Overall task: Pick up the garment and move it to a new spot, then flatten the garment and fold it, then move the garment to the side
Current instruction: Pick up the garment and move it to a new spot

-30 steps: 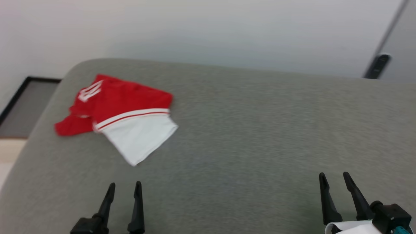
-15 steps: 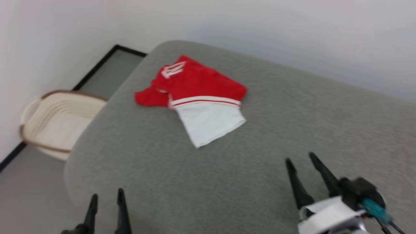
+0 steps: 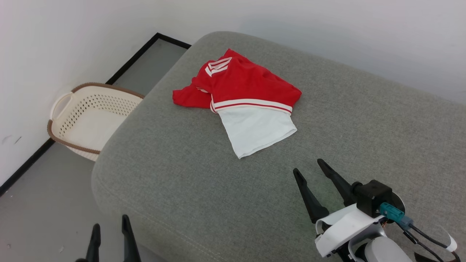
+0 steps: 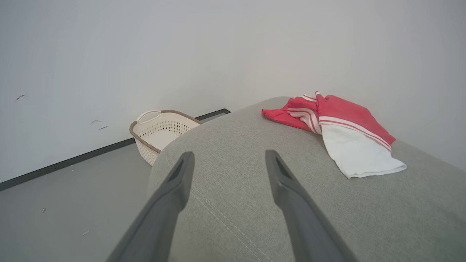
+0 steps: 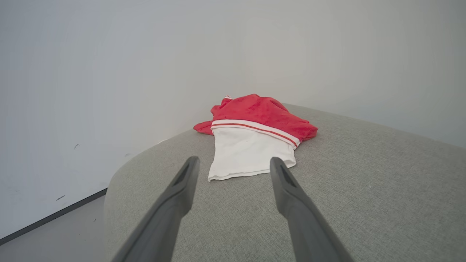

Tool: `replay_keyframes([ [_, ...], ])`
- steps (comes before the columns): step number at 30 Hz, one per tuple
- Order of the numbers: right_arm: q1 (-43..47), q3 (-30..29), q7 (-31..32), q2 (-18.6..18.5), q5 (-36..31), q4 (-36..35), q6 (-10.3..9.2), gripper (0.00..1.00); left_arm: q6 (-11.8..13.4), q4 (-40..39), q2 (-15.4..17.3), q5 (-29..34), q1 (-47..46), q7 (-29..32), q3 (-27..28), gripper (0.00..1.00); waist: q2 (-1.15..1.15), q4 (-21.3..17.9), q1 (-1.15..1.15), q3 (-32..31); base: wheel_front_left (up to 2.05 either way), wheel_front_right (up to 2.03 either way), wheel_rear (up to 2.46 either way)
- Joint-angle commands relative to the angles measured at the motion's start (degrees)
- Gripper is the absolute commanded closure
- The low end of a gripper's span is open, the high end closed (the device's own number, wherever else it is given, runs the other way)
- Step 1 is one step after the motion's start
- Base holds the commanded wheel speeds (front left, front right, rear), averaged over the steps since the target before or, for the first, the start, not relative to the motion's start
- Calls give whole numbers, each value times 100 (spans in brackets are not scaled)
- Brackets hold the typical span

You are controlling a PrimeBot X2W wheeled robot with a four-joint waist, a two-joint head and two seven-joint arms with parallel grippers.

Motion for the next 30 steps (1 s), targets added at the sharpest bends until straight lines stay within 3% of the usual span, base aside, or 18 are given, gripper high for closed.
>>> replay_keyframes([
  [1,-60,18,-65,2,31,46,-1,0,-10,-33,0,-38,-41,-4,14,0,0,-11,0,-13,0,0,0],
  [5,10,-70,-158,30,39,149,0,0,-270,-7,1,26,-383,-4,88,0,0,-51,0,-60,0,0,0],
  [8,153,-228,-211,97,-10,143,-1,0,-653,114,33,331,-887,-4,111,0,0,-98,0,-76,0,0,0],
  [14,315,-442,-243,194,-258,-86,-1,0,-1292,676,342,498,-2890,-4,20,0,0,-250,0,85,0,0,0],
  [17,123,-353,-157,222,-417,-262,-1,0,-1410,1115,612,317,-3971,-3,57,0,0,-601,0,359,0,0,0],
  [22,-253,-113,-46,270,-571,-504,-1,0,-1453,2374,1325,75,-5648,1,-114,0,0,-1242,0,903,0,0,0],
  [30,-756,262,-93,370,-625,-622,-1,0,-1457,4764,2294,-912,-7278,637,-1033,0,0,-2018,0,1530,0,0,0],
])
